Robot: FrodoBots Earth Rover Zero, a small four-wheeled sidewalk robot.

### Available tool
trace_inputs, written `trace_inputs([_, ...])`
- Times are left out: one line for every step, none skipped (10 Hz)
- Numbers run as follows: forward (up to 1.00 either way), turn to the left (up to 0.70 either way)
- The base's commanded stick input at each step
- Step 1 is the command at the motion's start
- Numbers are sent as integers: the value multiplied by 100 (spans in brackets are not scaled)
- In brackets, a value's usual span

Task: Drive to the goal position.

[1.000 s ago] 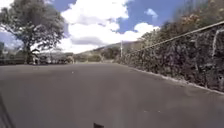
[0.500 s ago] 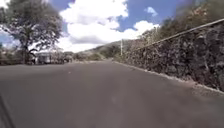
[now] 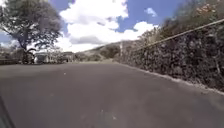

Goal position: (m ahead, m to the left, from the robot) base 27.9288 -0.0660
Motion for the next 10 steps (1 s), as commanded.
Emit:
trace_inputs([70, 0])
trace_inputs([70, 0])
trace_inputs([70, 0])
trace_inputs([70, 0])
trace_inputs([70, 0])
trace_inputs([70, 0])
trace_inputs([70, 0])
trace_inputs([70, 0])
trace_inputs([70, 0])
trace_inputs([70, 0])
